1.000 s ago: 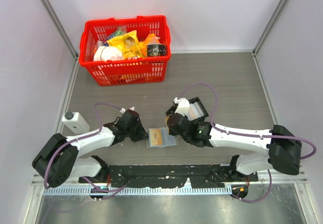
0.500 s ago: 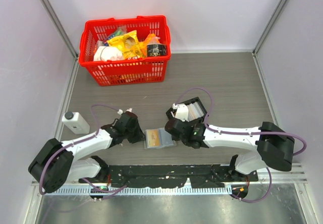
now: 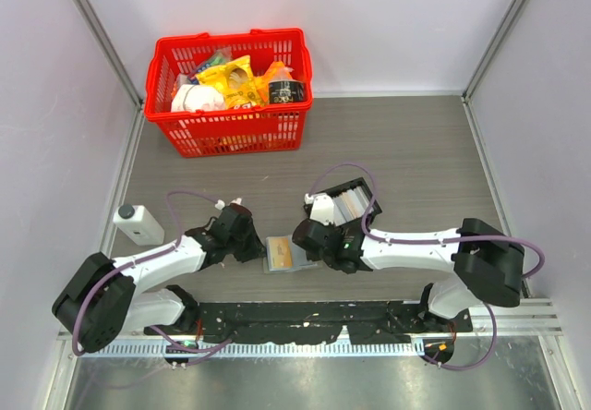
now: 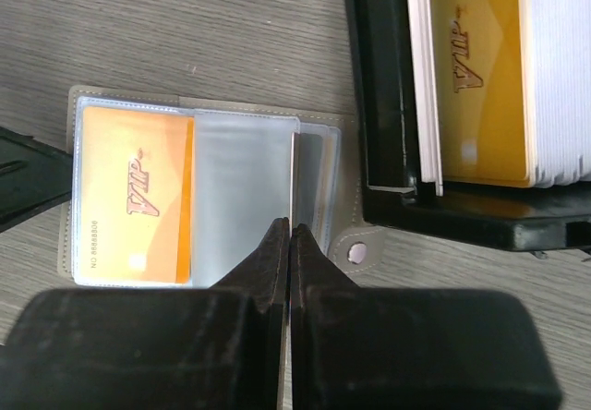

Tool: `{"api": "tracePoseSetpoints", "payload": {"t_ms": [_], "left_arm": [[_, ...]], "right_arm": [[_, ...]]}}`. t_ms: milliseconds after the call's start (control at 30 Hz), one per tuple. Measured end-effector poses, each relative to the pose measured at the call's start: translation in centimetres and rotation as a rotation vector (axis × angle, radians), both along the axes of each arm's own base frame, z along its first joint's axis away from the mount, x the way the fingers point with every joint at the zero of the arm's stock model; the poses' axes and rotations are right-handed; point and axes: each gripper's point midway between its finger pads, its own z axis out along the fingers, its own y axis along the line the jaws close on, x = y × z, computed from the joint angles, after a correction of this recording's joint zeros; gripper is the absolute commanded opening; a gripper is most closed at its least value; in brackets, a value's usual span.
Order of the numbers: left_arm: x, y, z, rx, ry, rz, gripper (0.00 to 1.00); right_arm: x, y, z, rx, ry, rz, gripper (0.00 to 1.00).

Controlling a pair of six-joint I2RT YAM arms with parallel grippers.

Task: Put the credit cards into the card holder
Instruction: Insert the credit card into the card holder.

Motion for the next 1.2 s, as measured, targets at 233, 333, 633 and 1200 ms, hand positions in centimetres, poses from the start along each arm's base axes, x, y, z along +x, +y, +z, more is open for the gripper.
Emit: {"api": "tracePoseSetpoints", "payload": {"t_ms": [233, 333, 633, 1200], "left_arm": [[0.0, -0.1, 0.0, 0.0, 0.004, -0.002, 0.0], [0.0, -0.1, 0.0, -0.001, 0.004, -0.002, 0.0], [0.1, -0.1, 0.0, -0.002, 0.001, -0.002, 0.0], [0.1, -0.1, 0.0, -0.003, 0.0, 0.0, 0.0]], "right_arm": [[0.2, 1.6, 0.1, -0.01, -0.004, 0.028, 0.01], [0.1, 2.1, 0.2, -0.01, -0.005, 0.043, 0.01], [-0.4, 4.7, 1.6, 0.102, 0.012, 0.103, 0.01], [0.5, 5.1, 0.5, 0.367, 0.12, 0.077, 0.01]]}}
